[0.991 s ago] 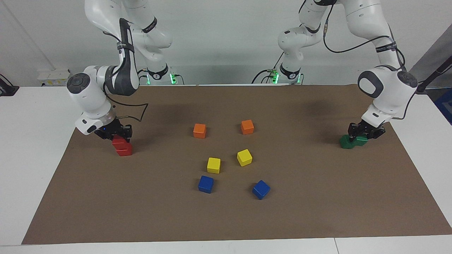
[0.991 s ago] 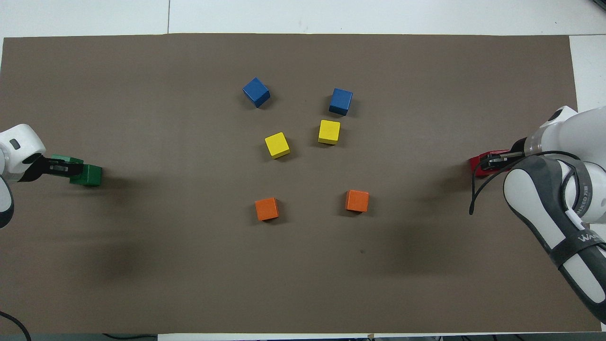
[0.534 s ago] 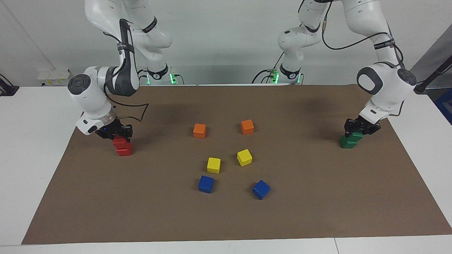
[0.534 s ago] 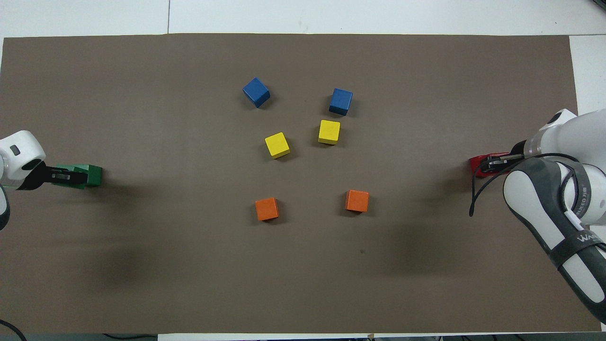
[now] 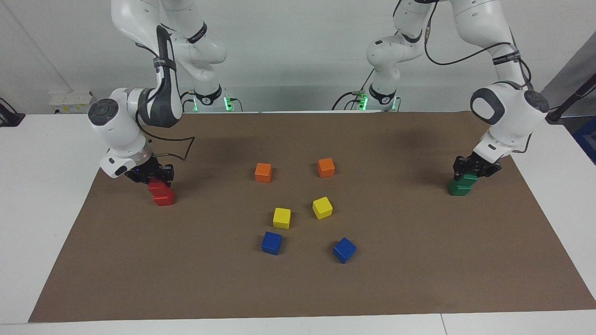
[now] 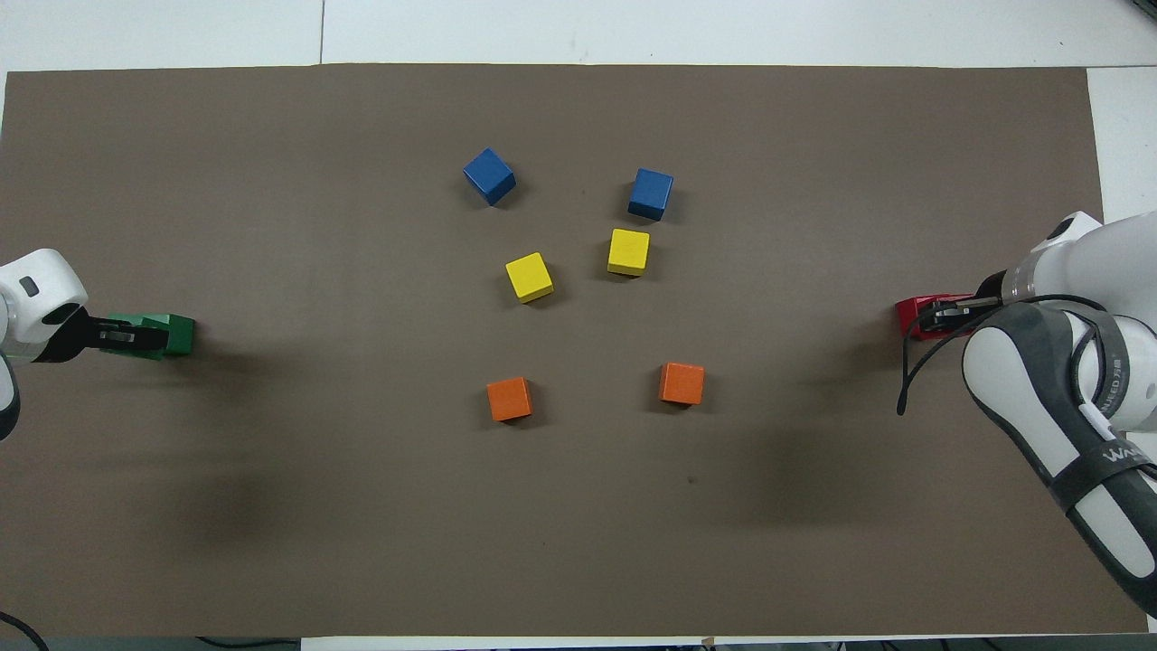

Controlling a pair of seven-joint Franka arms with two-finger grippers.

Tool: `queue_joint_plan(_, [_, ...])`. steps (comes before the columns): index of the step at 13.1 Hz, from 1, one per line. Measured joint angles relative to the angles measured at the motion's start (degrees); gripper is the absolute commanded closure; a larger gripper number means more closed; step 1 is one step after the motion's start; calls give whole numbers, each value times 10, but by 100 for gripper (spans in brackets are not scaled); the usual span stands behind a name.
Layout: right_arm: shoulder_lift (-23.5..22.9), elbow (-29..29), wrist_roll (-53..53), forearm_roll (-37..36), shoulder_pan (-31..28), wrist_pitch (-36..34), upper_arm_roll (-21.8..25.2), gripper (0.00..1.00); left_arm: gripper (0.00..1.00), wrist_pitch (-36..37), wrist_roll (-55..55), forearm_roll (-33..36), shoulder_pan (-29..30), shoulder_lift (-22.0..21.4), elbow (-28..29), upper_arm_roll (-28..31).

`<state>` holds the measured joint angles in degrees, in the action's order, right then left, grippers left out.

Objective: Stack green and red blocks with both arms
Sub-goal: 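Lower the green block onto green with the left gripper while the right stacks red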

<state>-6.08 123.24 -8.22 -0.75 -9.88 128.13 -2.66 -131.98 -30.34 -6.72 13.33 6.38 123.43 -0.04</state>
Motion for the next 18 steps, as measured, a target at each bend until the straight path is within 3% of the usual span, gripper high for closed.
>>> queue_joint_plan(8, [2, 11, -2, 0, -2, 26, 0, 100, 100, -30, -2, 0, -1, 3, 5, -3])
queue_joint_plan(9, [2, 11, -2, 0, -2, 26, 0, 85, 100, -36, -4, 0, -1, 3, 6, -4])
queue_joint_plan(10, [2, 11, -2, 0, -2, 26, 0, 36, 27, -40, -6, 0, -2, 3, 7, -5])
queue_joint_plan(11, [2, 11, -2, 0, -2, 26, 0, 0, 0, -41, -8, 0, -3, 4, 7, -6])
queue_joint_plan(18, [2, 14, -2, 0, -2, 26, 0, 0, 0, -42, -18, 0, -9, 10, 13, -8])
